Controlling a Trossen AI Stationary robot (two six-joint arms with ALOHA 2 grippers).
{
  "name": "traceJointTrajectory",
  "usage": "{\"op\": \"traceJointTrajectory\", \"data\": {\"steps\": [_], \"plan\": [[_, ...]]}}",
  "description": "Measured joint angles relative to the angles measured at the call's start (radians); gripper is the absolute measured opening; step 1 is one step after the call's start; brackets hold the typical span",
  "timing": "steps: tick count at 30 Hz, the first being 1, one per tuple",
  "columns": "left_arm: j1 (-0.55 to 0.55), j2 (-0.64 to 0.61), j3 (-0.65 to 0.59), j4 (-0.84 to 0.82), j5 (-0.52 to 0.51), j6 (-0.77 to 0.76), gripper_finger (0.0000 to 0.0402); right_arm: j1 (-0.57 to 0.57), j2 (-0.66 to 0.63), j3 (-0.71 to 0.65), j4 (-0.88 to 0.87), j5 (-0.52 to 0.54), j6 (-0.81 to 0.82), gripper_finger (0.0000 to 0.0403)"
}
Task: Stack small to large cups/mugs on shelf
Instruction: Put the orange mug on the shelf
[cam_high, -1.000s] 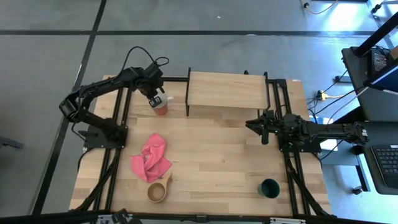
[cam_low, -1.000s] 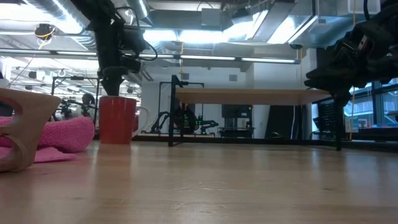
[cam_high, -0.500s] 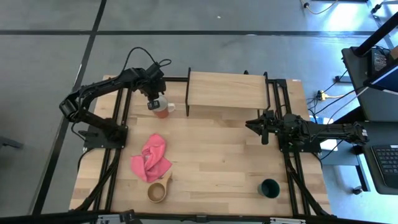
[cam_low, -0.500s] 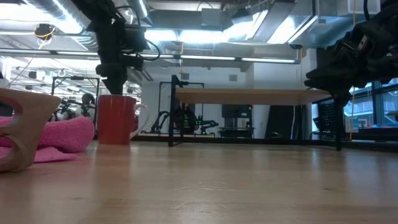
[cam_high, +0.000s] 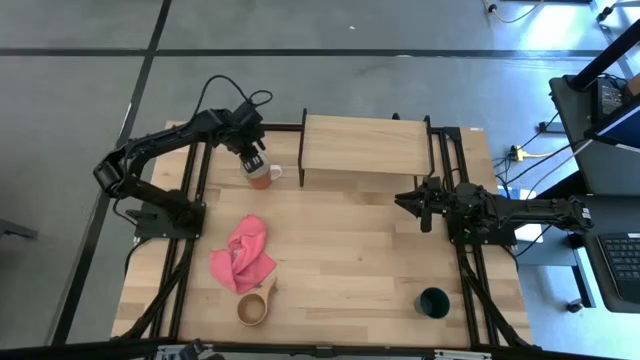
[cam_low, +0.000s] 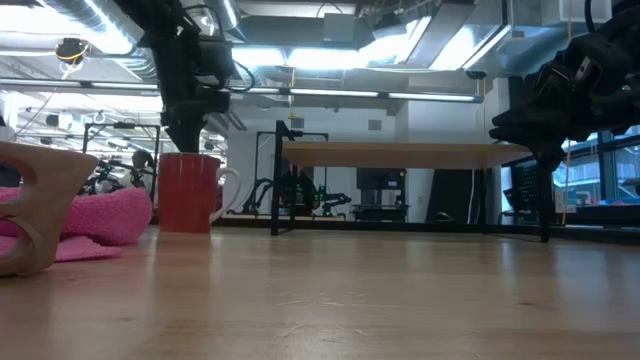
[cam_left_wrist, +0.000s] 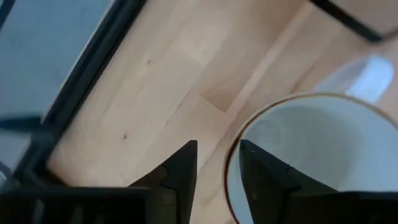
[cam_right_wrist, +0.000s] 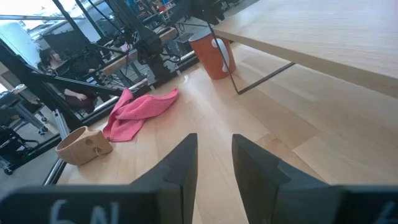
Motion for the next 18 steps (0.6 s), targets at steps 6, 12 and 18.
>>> {"op": "traceJointTrajectory", "data": {"steps": [6,12,18], "plan": [[0.0,-0.067,0.001,-0.077,-0.021,-0.384,0.0118,0.0,0.0,0.0,0.0,0.0,0.0,0.0101],[-0.012,-0.075,0.001,-0.234,-0.067,-0.607,0.012,0.0,0.0,0.0,0.0,0.0,0.0,0.0101],[-0.075,-0.085,0.001,-0.234,-0.061,-0.749,0.0118,0.0,0.0,0.0,0.0,0.0,0.0,0.0101]]}}
